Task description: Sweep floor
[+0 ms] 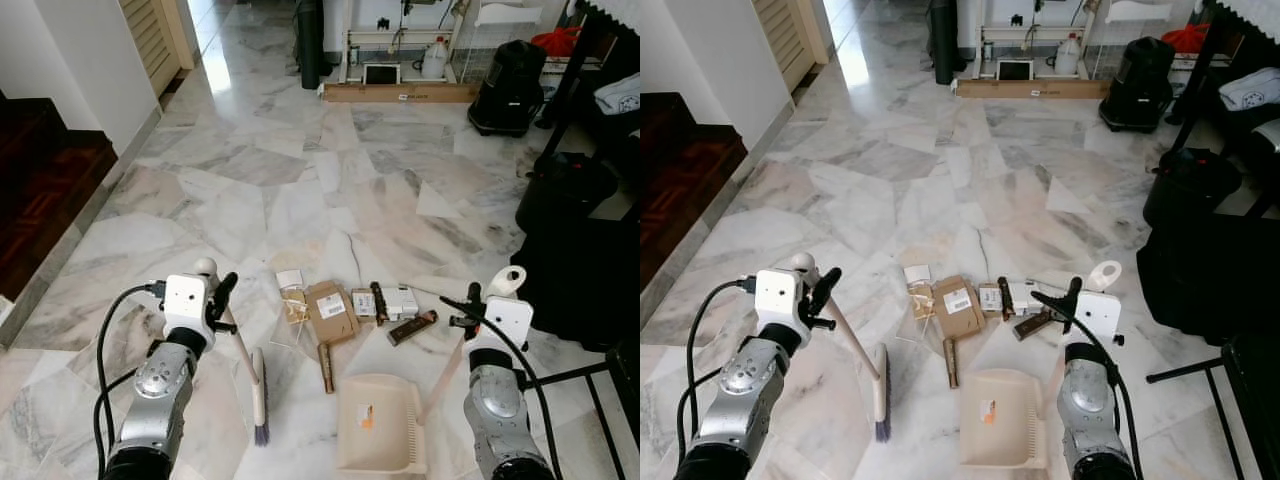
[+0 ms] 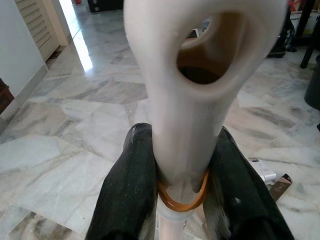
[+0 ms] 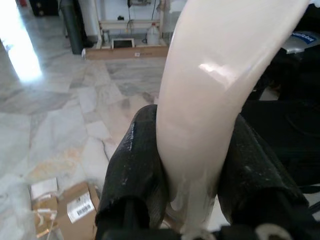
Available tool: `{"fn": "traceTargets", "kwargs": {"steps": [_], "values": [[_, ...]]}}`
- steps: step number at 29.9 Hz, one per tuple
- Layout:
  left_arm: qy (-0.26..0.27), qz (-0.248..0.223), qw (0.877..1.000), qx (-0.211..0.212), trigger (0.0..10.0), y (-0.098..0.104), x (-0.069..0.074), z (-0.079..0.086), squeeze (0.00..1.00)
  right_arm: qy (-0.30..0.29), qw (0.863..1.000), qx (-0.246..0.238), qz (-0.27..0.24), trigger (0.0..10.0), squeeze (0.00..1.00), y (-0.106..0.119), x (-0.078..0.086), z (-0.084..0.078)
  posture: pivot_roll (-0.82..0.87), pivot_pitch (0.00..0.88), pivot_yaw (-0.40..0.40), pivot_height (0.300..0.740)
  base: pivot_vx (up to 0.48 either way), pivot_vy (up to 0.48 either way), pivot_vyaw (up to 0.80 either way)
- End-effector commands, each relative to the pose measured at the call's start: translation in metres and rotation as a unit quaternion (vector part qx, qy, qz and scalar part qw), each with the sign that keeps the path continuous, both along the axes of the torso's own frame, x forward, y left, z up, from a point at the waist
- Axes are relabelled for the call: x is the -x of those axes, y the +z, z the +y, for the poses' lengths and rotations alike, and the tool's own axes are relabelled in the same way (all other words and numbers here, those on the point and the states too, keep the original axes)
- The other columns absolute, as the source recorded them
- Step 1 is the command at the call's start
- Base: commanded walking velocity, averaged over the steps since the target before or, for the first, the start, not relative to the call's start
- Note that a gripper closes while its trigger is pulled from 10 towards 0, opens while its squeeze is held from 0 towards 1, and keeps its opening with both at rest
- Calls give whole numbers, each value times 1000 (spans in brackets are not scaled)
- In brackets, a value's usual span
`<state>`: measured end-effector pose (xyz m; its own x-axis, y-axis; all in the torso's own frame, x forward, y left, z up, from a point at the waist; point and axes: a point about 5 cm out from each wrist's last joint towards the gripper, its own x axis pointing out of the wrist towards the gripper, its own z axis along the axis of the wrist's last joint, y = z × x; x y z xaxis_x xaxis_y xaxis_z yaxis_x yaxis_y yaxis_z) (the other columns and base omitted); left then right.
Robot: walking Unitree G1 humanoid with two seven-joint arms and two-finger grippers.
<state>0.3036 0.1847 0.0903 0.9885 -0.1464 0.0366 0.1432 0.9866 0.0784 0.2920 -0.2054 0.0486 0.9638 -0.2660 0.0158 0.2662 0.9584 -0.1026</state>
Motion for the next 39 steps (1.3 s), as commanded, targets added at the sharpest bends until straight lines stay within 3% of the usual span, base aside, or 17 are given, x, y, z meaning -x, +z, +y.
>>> {"fn": "traceTargets", "kwargs": {"steps": [1, 20, 39], "values": [[-7, -16, 1000, 0, 10000, 6, -4, 0, 0, 11, 1000, 8, -8, 10000, 0, 3, -3, 2, 30, 70, 46, 740, 0, 0, 0], [-39, 14, 999, 10, 10000, -8, 2, -5, 0, 29, 999, 0, 42, 10000, 0, -22, 7, 19, 35, 82, 53, 740, 0, 0, 0], [-33, -20, 999, -4, 10000, 7, -1, -4, 0, -1, 999, -9, 34, 10000, 0, -18, 5, 6, 42, 56, 52, 740, 0, 0, 0]]}}
